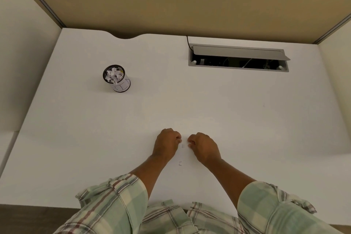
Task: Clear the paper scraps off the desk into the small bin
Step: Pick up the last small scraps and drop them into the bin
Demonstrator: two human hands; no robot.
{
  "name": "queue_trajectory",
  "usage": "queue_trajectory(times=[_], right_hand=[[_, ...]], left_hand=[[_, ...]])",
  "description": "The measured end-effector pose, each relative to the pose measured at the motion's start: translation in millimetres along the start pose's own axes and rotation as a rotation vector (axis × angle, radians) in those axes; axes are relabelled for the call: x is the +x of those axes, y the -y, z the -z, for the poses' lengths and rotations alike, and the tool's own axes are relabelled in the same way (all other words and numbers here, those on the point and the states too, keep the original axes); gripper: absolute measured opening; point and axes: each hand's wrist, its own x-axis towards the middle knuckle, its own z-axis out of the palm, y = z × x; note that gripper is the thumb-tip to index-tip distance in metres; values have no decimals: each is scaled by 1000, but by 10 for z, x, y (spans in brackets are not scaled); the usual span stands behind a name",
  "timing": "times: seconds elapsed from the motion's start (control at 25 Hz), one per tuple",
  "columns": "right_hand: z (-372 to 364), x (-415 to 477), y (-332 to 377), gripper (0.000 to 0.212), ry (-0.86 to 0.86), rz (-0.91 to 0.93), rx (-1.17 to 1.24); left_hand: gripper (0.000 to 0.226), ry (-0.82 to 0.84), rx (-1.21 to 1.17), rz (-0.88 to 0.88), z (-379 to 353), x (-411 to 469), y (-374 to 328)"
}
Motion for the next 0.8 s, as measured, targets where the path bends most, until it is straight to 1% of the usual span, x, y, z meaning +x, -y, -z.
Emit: queue_trajectory(times=[0.08, 0.16, 0.32, 0.44, 0.6, 0.72, 0.76, 0.8], right_hand=[[-9, 10, 22, 16, -5, 4, -37], [-8, 17, 29, 17, 11, 2, -24], [36, -16, 14, 15, 46, 52, 29], [65, -62, -15, 14, 20, 47, 91], [99, -122, -33, 21, 70, 43, 141], [69, -126, -7, 10, 85, 47, 171], [56, -122, 19, 11, 80, 49, 187], [42, -118, 56, 19, 75, 54, 201]], left_hand=[[16, 14, 25, 23, 15, 5, -38], [14, 27, 29, 36, 22, -12, -41], [13, 11, -91, 56, 72, -122, 29], [10, 0, -187, 109, 111, -230, 131], [14, 76, -225, 115, 68, -424, 272], [10, 146, -214, 73, -36, -579, 314], [13, 162, -208, 57, -78, -621, 305], [18, 173, -209, 47, -118, -661, 291]])
